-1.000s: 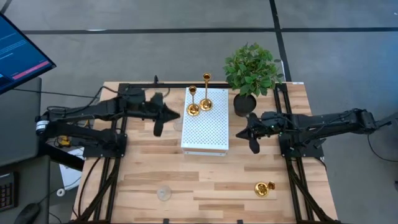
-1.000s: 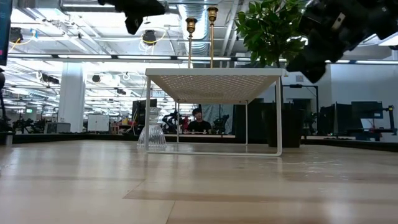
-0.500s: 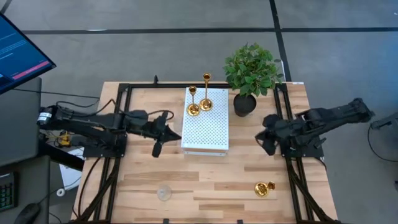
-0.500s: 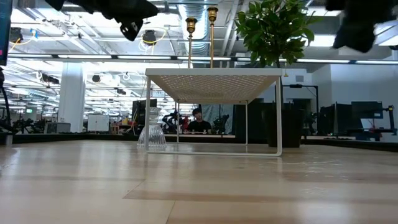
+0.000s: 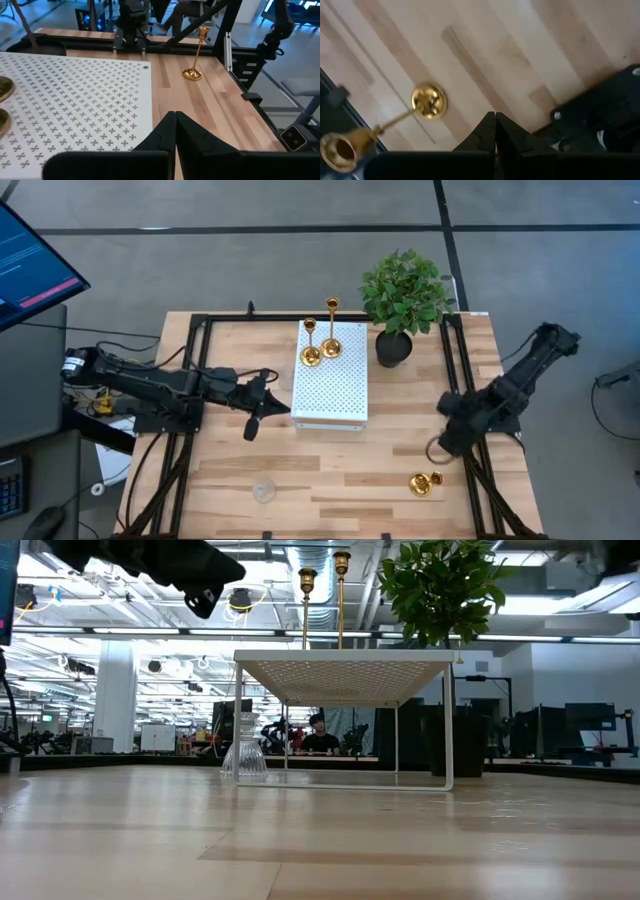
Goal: Pick & Place candle stick holders
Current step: Align the golden candle holder with the golden candle holder on the shelf
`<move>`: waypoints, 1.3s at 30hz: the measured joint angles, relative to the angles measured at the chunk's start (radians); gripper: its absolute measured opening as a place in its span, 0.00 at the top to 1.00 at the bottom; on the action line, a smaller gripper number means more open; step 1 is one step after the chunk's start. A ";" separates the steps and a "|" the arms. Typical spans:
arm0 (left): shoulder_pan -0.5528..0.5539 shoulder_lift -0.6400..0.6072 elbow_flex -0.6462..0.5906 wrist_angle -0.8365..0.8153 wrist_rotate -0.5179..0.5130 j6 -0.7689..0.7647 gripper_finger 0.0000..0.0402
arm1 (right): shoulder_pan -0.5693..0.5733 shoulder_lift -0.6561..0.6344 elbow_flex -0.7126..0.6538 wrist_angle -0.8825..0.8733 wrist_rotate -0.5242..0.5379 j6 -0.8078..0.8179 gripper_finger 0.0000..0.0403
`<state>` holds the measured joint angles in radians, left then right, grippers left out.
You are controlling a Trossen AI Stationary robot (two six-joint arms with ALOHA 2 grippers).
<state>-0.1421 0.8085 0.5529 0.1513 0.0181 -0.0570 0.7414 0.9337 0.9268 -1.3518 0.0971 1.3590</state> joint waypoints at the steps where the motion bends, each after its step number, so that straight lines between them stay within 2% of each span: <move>1: -0.002 0.000 -0.005 0.005 0.000 0.000 0.98 | 0.034 0.012 0.000 0.004 0.000 0.017 1.00; 5: -0.003 0.000 -0.021 0.015 0.000 0.000 0.99 | 0.183 0.050 0.000 0.015 0.029 0.156 1.00; 10: -0.003 0.000 -0.028 0.025 0.000 0.000 0.98 | 0.403 0.050 0.000 0.057 0.235 0.336 1.00; 12: -0.003 0.000 -0.028 0.028 0.000 0.000 0.99 | 0.473 0.059 -0.003 0.058 0.287 0.433 1.00; 15: -0.003 0.000 -0.028 0.030 0.000 0.000 0.99 | 0.556 0.085 -0.043 0.075 0.296 0.563 1.00; 19: -0.003 0.000 -0.028 0.030 0.000 0.000 0.98 | 0.638 0.134 -0.142 0.248 0.297 0.602 1.00; 24: -0.003 0.000 -0.028 0.031 0.000 0.000 0.99 | 0.685 0.211 -0.234 0.456 0.296 0.603 1.00; 30: -0.003 0.000 -0.028 0.031 0.000 0.000 0.98 | 0.683 0.286 -0.244 0.486 0.297 0.623 1.00; 36: -0.003 0.000 -0.028 0.031 0.000 0.000 0.99 | 0.675 0.333 -0.244 0.546 0.298 0.520 1.00; 39: -0.003 0.000 -0.028 0.033 0.000 0.000 0.98 | 0.684 0.330 -0.244 0.624 0.373 0.484 1.00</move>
<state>-0.1452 0.8085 0.5247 0.1844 0.0185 -0.0566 1.4258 1.2634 0.6830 -0.7283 0.4706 1.8430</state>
